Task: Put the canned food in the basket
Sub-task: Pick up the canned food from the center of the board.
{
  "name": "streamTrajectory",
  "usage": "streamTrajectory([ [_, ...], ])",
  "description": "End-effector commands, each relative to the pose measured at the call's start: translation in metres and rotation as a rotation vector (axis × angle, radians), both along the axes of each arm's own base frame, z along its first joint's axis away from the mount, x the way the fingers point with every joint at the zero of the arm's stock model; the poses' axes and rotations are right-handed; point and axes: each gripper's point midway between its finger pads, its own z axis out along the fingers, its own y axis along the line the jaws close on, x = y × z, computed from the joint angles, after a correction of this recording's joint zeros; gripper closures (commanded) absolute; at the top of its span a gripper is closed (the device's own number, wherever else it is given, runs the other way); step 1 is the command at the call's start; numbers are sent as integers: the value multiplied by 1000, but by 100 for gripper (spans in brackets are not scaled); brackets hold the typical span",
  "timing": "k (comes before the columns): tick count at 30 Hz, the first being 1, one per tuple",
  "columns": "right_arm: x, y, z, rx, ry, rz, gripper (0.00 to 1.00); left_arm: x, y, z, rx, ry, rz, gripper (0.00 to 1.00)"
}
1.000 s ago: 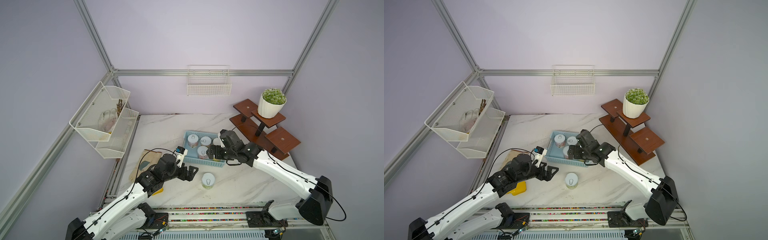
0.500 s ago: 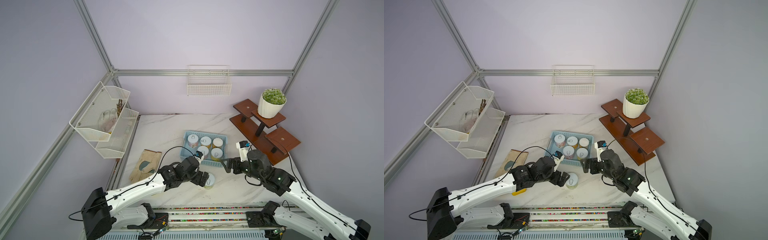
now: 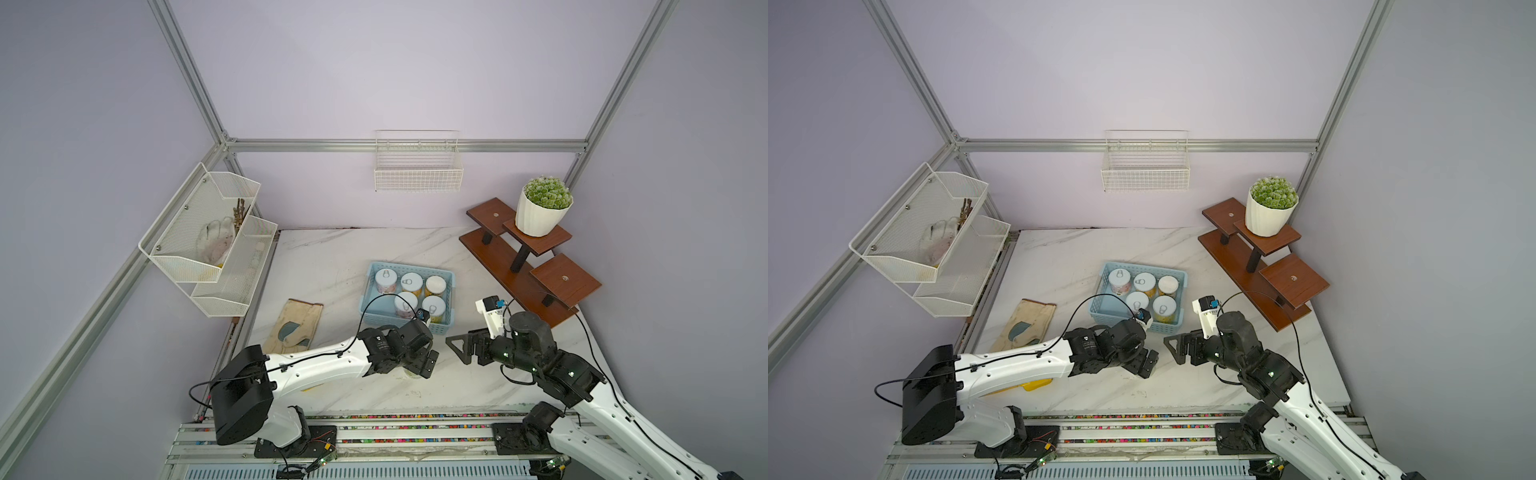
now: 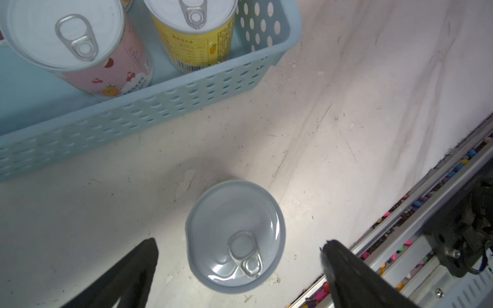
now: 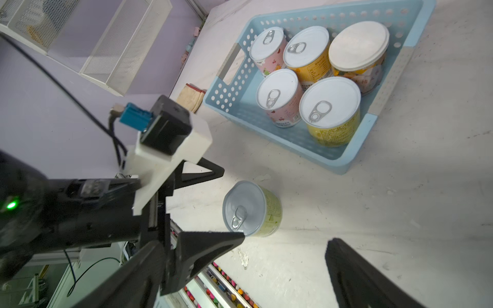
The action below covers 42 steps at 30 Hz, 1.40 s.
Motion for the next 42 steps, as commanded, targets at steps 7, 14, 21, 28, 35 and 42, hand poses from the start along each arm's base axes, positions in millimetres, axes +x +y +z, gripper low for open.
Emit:
streamTrajectory([
  [7, -6, -34, 11, 33, -31, -167, 1, 5, -10, -11, 47, 14, 40, 0],
  [14, -9, -37, 10, 42, -25, -177, 1, 6, -12, -21, 118, 34, 51, 1],
  [21, -10, -37, 8, 36, -20, -174, 2, 6, -8, -31, 192, 56, 66, 9],
  [28, -10, -36, 8, 37, -23, -169, 2, 5, -5, -33, 212, 74, 81, 12],
  [35, -11, -36, 6, 36, -19, -165, 2, 6, -6, -35, 239, 86, 81, 12],
  [42, -10, -35, 5, 35, -16, -164, 2, 4, -3, -34, 248, 98, 90, 12],
])
